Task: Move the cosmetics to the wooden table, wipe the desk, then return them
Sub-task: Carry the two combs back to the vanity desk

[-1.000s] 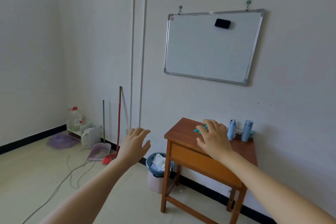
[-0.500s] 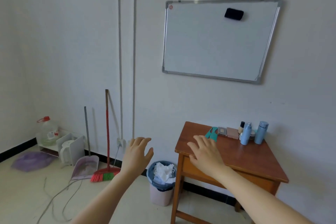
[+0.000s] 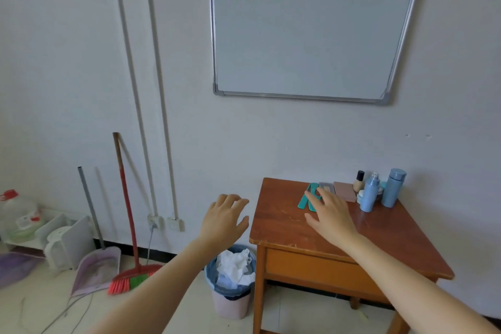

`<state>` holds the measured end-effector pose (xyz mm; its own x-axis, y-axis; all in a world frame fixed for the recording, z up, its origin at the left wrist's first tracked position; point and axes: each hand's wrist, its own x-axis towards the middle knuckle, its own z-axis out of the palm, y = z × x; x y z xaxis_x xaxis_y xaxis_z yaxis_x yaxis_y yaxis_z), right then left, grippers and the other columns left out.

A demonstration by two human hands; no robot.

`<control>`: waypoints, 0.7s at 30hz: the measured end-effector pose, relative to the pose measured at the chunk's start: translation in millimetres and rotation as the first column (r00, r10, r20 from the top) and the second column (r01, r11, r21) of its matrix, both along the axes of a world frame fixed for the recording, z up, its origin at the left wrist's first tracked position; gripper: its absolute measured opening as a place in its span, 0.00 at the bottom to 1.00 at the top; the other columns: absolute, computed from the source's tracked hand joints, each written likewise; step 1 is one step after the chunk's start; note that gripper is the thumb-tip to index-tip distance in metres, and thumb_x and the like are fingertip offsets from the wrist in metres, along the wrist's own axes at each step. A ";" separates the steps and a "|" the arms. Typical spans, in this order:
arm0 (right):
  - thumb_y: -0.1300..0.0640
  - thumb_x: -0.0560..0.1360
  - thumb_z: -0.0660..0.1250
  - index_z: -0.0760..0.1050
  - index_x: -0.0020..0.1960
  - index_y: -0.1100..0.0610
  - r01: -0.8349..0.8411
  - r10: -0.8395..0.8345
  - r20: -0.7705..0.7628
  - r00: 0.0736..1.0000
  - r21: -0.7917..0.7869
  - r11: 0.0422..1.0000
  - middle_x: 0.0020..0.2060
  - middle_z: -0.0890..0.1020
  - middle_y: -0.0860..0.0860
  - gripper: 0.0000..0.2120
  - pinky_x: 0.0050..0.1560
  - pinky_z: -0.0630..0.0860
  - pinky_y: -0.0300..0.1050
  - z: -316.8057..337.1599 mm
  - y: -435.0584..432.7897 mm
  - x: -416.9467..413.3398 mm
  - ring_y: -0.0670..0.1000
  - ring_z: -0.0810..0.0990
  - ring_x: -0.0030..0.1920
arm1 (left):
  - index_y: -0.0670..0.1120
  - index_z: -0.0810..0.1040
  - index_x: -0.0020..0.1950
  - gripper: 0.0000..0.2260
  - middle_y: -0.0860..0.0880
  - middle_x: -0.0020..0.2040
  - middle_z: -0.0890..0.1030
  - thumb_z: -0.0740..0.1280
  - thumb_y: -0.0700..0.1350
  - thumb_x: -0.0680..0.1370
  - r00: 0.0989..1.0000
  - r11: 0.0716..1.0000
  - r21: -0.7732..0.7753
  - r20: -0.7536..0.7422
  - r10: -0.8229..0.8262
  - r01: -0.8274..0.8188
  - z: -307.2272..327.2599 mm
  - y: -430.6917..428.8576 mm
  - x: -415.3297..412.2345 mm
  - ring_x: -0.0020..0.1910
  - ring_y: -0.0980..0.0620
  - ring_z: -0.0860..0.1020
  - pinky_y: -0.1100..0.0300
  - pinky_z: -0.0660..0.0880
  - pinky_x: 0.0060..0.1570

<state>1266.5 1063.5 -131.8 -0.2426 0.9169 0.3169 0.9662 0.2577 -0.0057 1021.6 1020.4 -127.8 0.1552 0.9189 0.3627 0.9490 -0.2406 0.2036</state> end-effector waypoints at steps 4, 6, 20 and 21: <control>0.46 0.78 0.56 0.55 0.73 0.52 0.045 -0.053 -0.073 0.996 -0.112 0.993 0.72 0.60 0.53 0.26 0.67 0.61 0.49 -20.6 55.3 0.5 0.53 0.59 0.71 | 0.50 0.63 0.71 0.20 0.52 0.70 0.66 0.56 0.52 0.79 1.000 0.999 -0.032 0.020 0.022 -0.021 -8.4 58.2 1.3 0.69 0.51 0.62 0.58 0.61 0.66; 0.46 0.78 0.56 0.56 0.72 0.52 0.056 -0.073 -0.103 0.992 -0.163 0.985 0.71 0.62 0.53 0.25 0.66 0.63 0.48 -35.0 79.1 0.5 0.52 0.60 0.71 | 0.49 0.64 0.70 0.20 0.51 0.69 0.67 0.56 0.51 0.79 0.998 0.997 -0.074 0.051 0.039 -0.035 -24.8 81.5 -3.6 0.68 0.51 0.62 0.59 0.62 0.66; 0.46 0.77 0.58 0.59 0.71 0.52 0.295 -0.357 -0.094 0.929 -0.392 0.871 0.68 0.65 0.51 0.24 0.62 0.68 0.45 -100.7 214.4 -2.1 0.51 0.64 0.67 | 0.49 0.64 0.70 0.19 0.51 0.69 0.67 0.55 0.51 0.80 0.987 0.934 -0.321 0.056 -0.148 0.158 -105.3 275.3 -1.7 0.68 0.51 0.63 0.58 0.62 0.66; 0.46 0.77 0.58 0.59 0.71 0.52 0.318 -0.380 -0.090 0.921 -0.394 0.862 0.68 0.65 0.51 0.24 0.61 0.68 0.45 -98.9 222.8 -0.3 0.51 0.64 0.67 | 0.49 0.65 0.70 0.19 0.51 0.69 0.67 0.55 0.50 0.80 0.982 0.926 -0.327 0.070 -0.176 0.189 -107.0 290.4 3.0 0.68 0.51 0.63 0.58 0.62 0.65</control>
<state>1266.3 1286.2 -230.7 0.1400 0.9889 -0.0498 0.9701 -0.1470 -0.1933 1024.6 1310.8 -234.9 0.3237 0.9447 0.0522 0.8847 -0.3218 0.3372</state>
